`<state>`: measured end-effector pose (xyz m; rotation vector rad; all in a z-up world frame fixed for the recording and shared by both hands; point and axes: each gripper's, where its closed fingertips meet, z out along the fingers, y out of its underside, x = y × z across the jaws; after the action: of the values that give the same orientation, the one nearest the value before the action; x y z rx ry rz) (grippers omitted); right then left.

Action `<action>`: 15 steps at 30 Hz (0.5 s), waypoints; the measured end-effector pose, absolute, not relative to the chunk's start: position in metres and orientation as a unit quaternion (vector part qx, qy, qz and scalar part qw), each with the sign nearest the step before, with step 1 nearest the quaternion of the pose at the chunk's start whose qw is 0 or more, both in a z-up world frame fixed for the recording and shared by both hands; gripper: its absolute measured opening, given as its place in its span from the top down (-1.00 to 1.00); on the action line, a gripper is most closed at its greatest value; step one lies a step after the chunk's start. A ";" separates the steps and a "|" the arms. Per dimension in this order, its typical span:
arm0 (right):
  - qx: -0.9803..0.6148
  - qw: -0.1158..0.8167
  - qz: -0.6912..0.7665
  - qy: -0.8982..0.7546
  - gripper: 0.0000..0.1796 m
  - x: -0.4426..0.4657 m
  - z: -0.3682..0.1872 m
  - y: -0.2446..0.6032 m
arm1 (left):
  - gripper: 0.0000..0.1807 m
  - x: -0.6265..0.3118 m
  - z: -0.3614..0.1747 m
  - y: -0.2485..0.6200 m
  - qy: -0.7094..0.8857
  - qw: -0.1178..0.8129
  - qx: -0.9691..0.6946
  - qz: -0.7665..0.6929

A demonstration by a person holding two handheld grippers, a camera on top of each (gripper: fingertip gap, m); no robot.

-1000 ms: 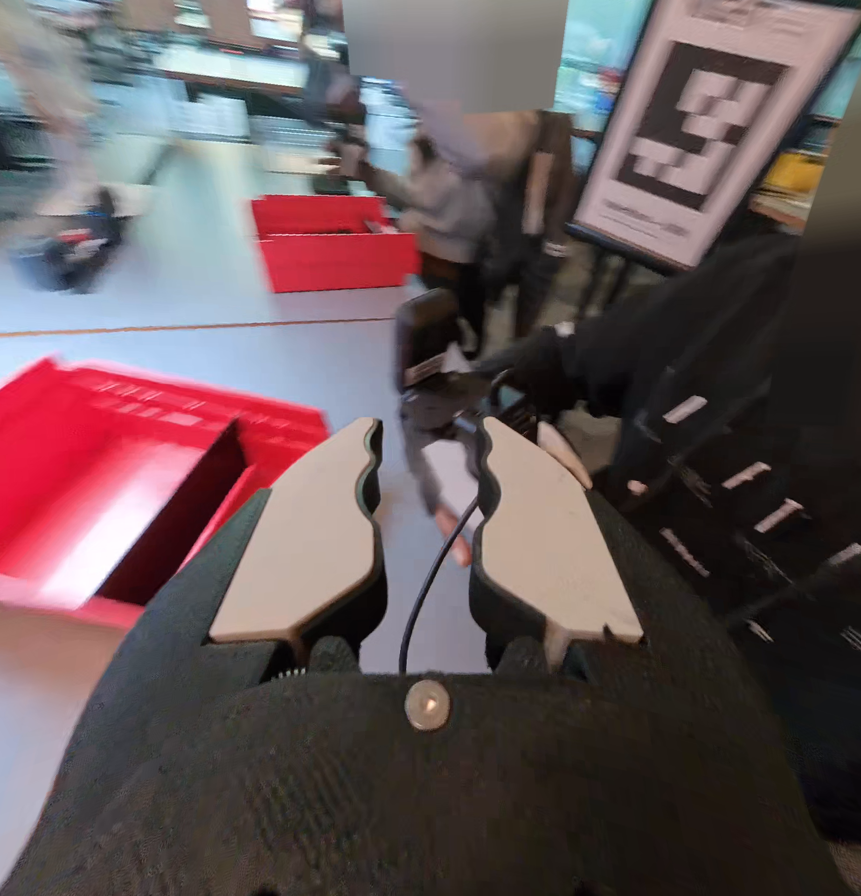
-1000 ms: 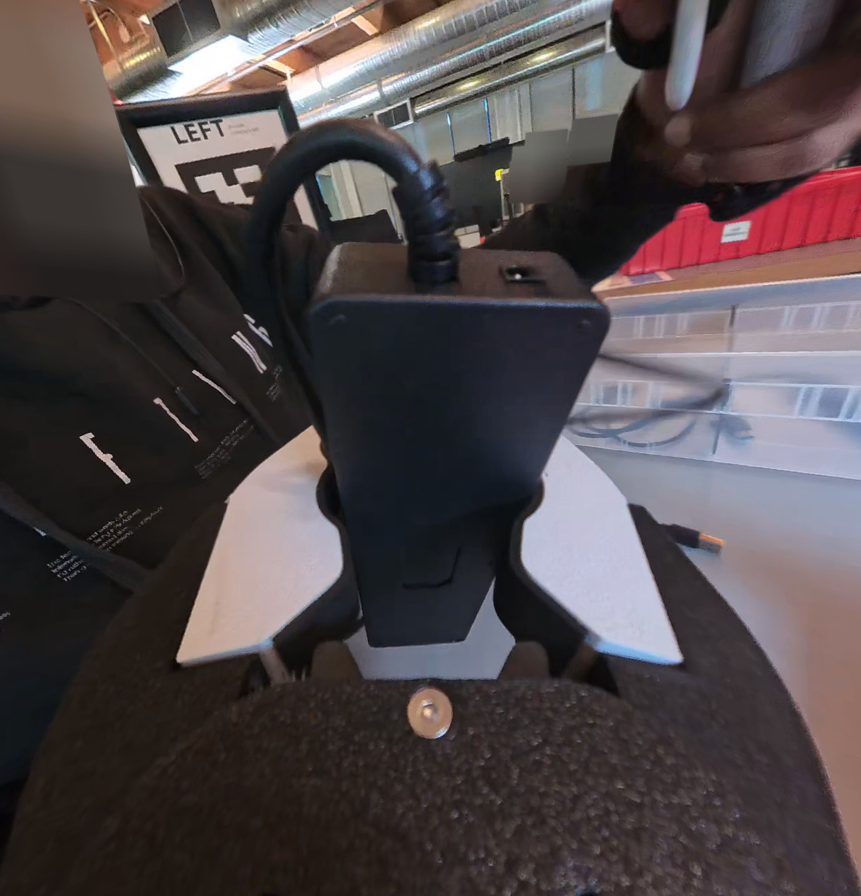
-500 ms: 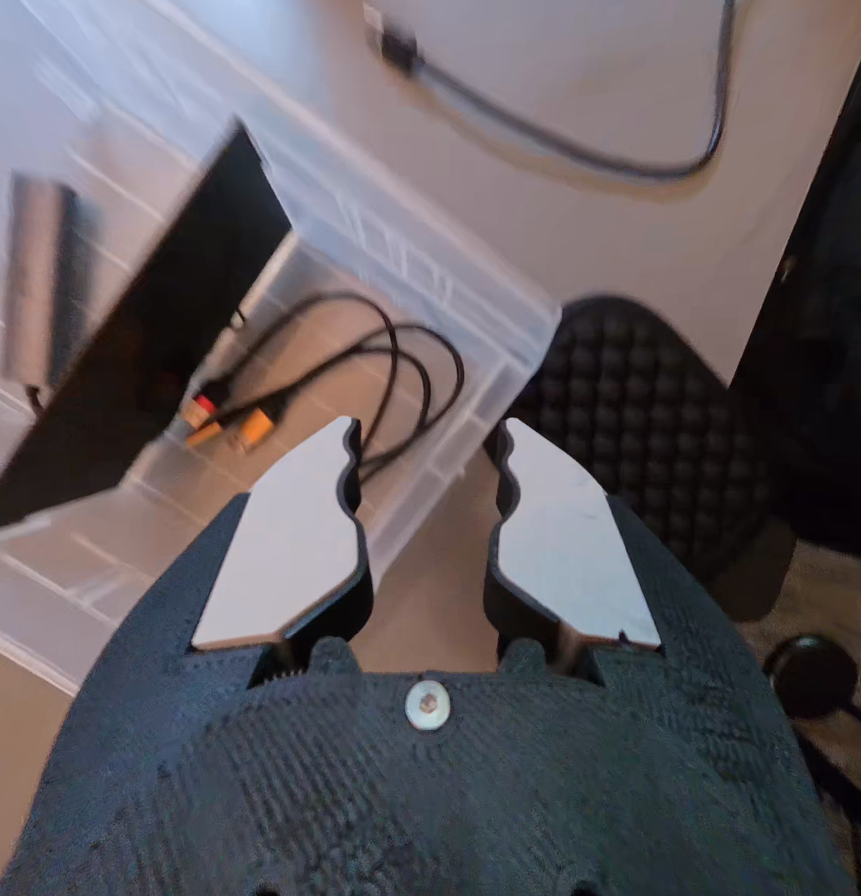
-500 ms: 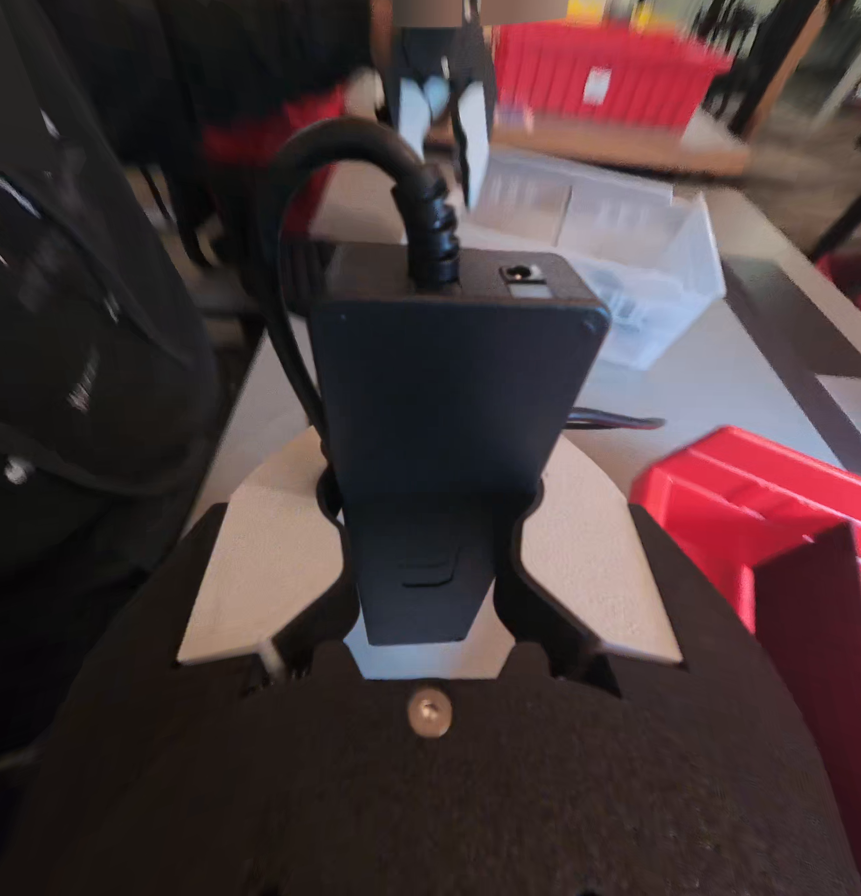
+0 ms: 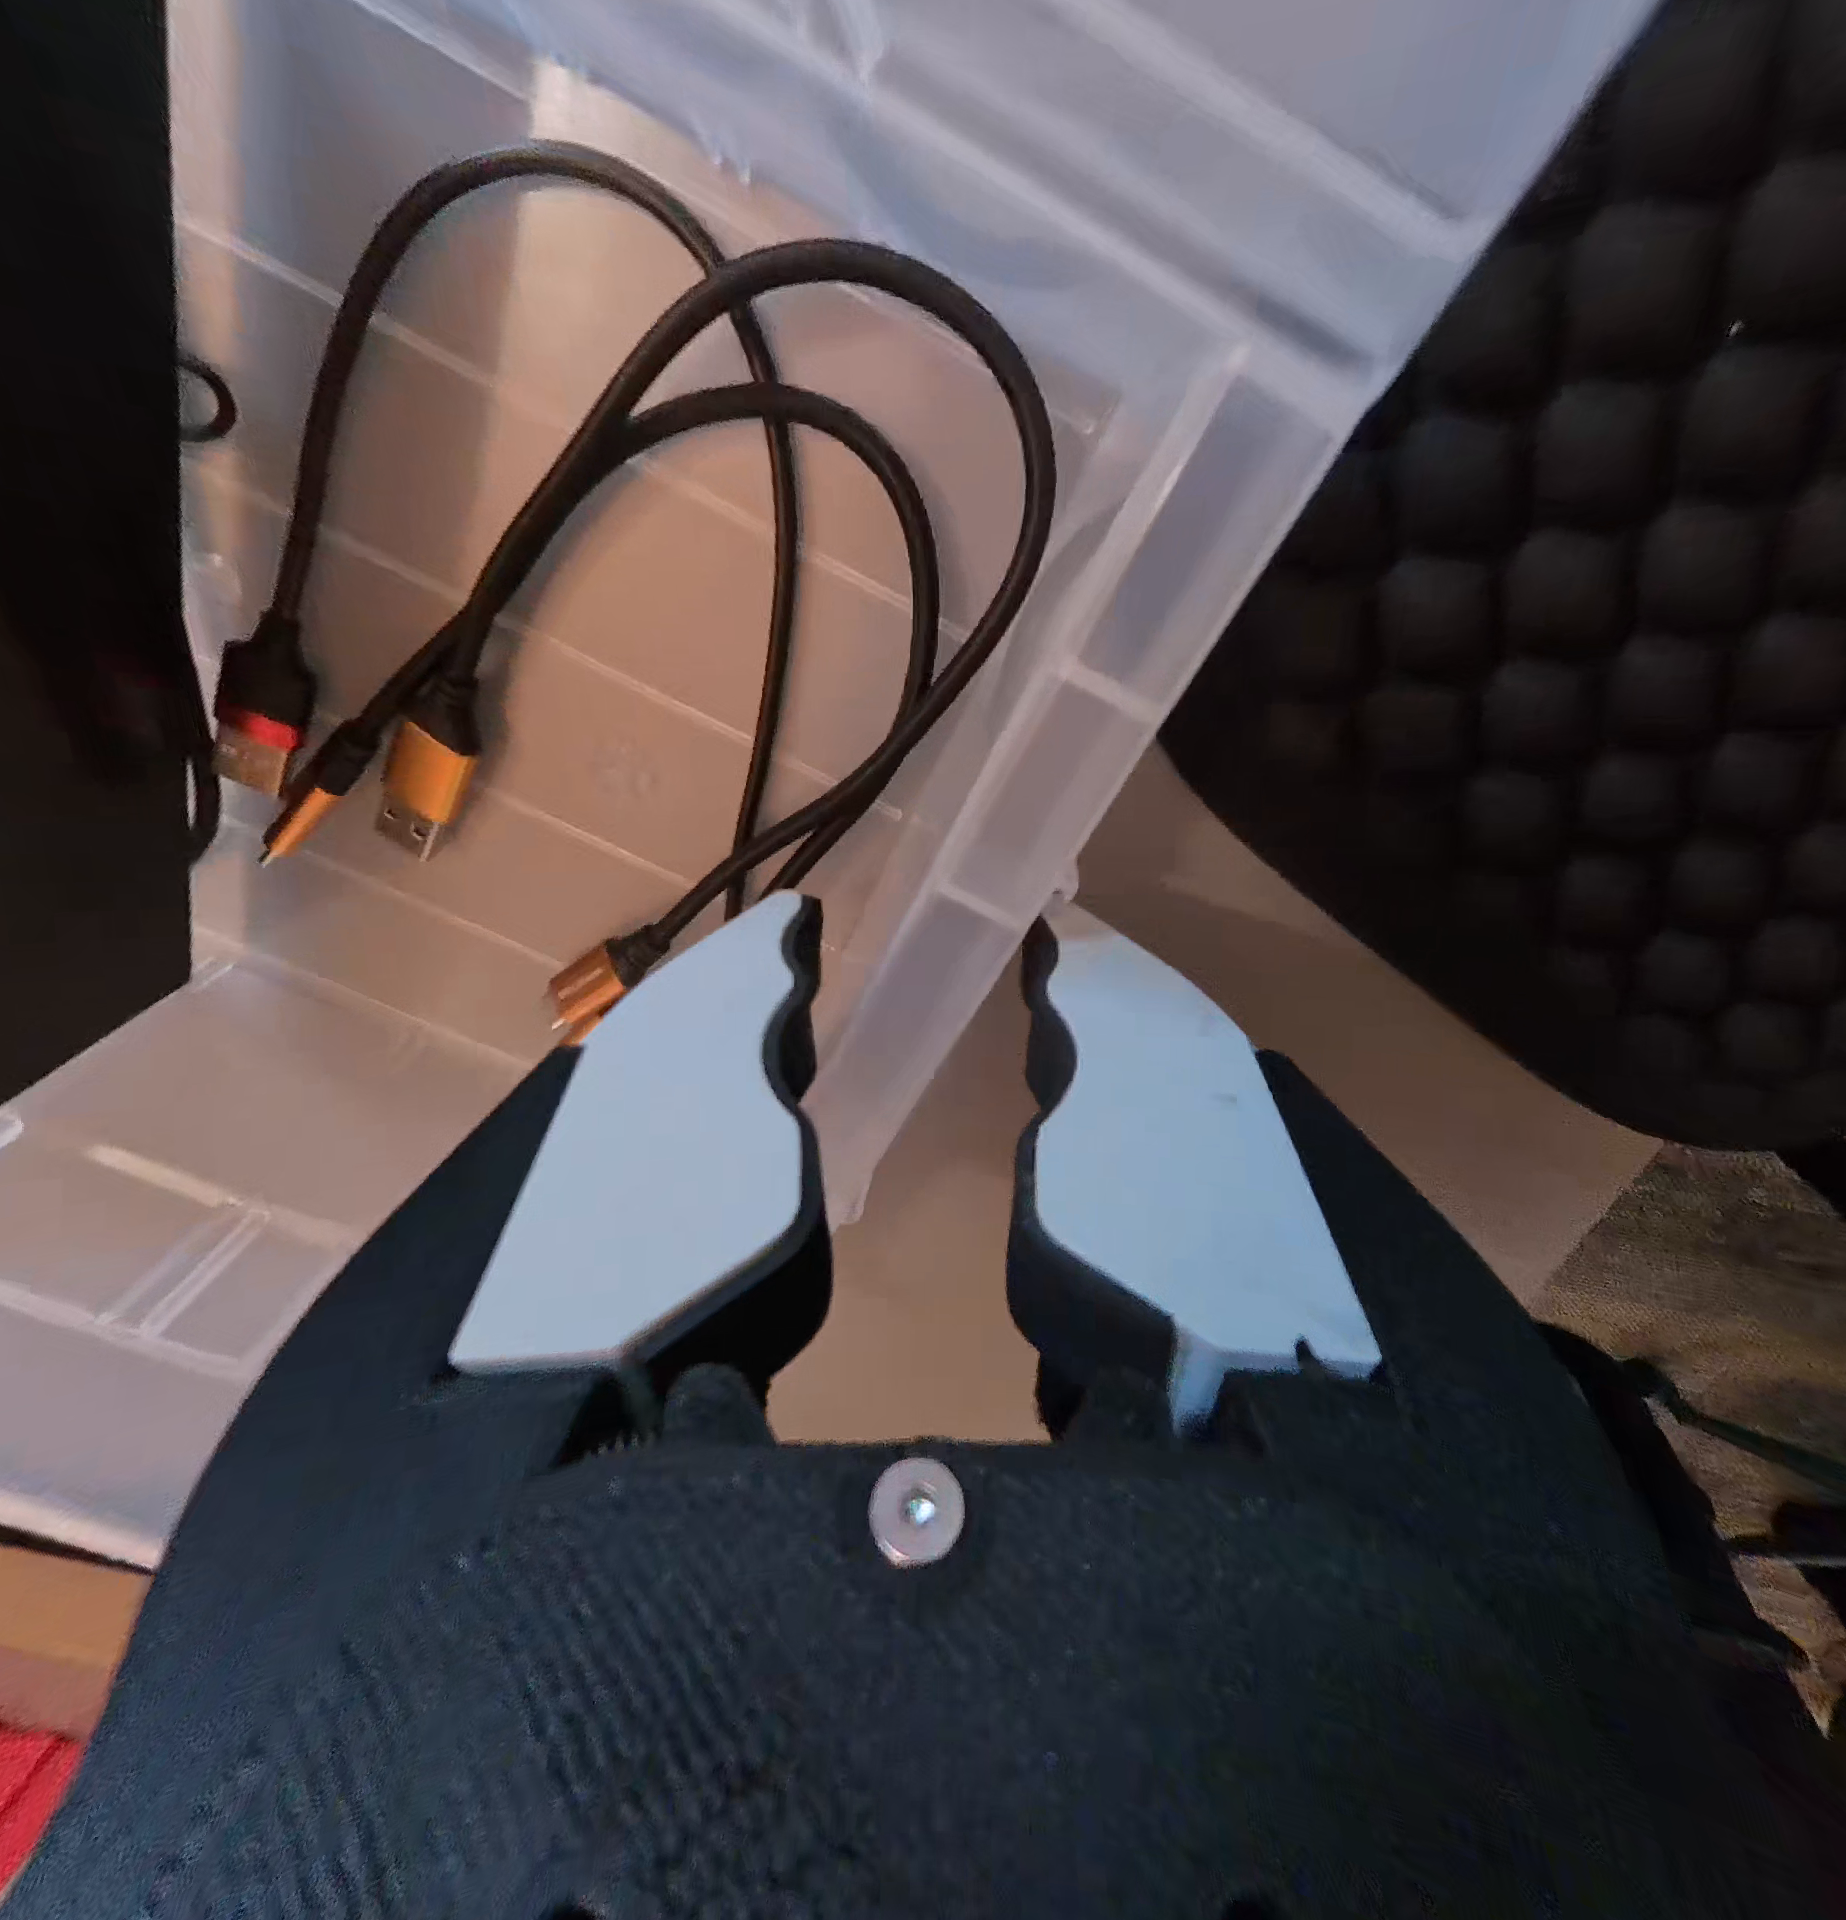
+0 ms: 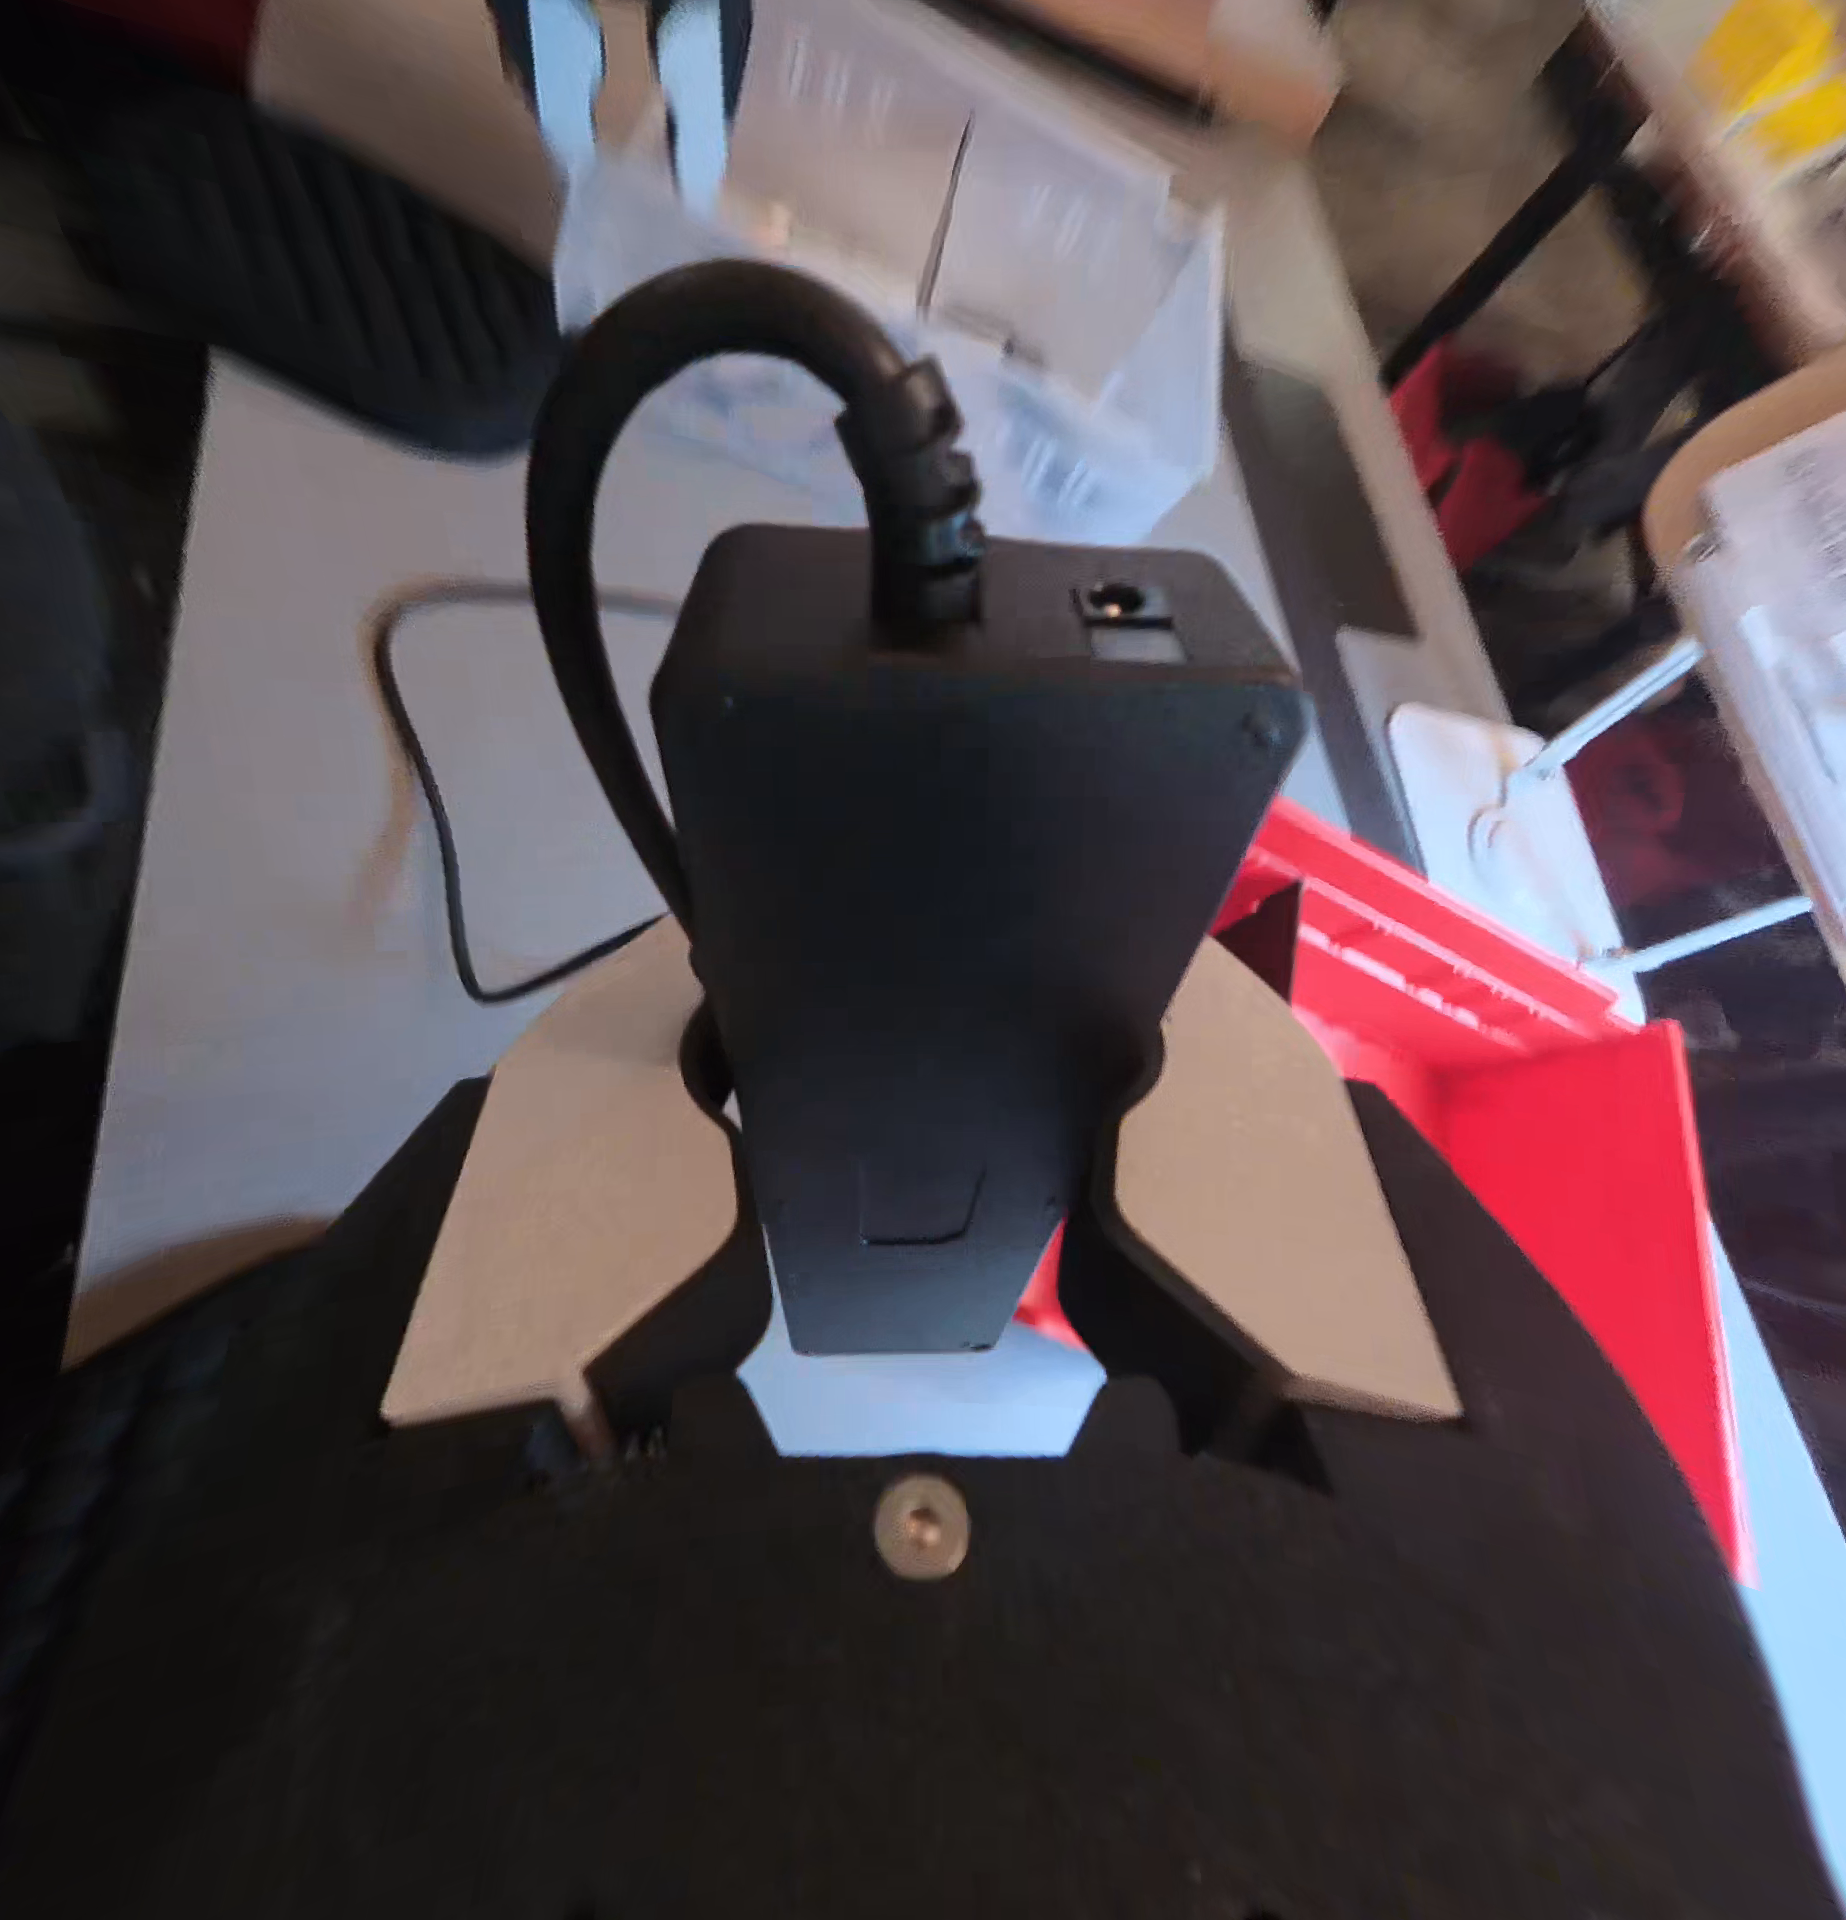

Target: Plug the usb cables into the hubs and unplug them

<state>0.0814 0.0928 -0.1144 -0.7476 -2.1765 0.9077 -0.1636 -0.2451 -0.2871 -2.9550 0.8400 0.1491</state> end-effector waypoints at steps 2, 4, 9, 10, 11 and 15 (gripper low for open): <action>-0.286 0.358 0.396 -0.795 0.23 0.077 -0.101 0.093 | 0.67 -0.160 -0.285 -0.234 0.262 0.062 -0.962 0.047; -0.286 0.375 0.439 -0.765 0.23 0.074 -0.093 0.092 | 0.68 -0.159 -0.285 -0.216 0.237 0.093 -0.964 0.070; -0.288 0.356 0.498 -0.736 0.22 0.062 -0.104 0.081 | 0.69 -0.161 -0.284 -0.153 0.138 0.173 -0.970 0.100; -0.287 0.351 0.503 -0.736 0.22 0.058 -0.108 0.077 | 0.68 -0.168 -0.283 -0.141 0.125 0.180 -0.968 0.118; -0.285 0.347 0.508 -0.735 0.22 0.054 -0.111 0.072 | 0.68 -0.176 -0.282 -0.128 0.116 0.187 -0.966 0.136; -0.279 0.336 0.520 -0.734 0.22 0.046 -0.118 0.057 | 0.68 -0.216 -0.282 -0.091 0.079 0.204 -0.961 0.168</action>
<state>0.0455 0.0574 -0.1179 -0.7287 -1.9133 1.3556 -0.2155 -0.0911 -0.2822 -2.6813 0.2217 0.4696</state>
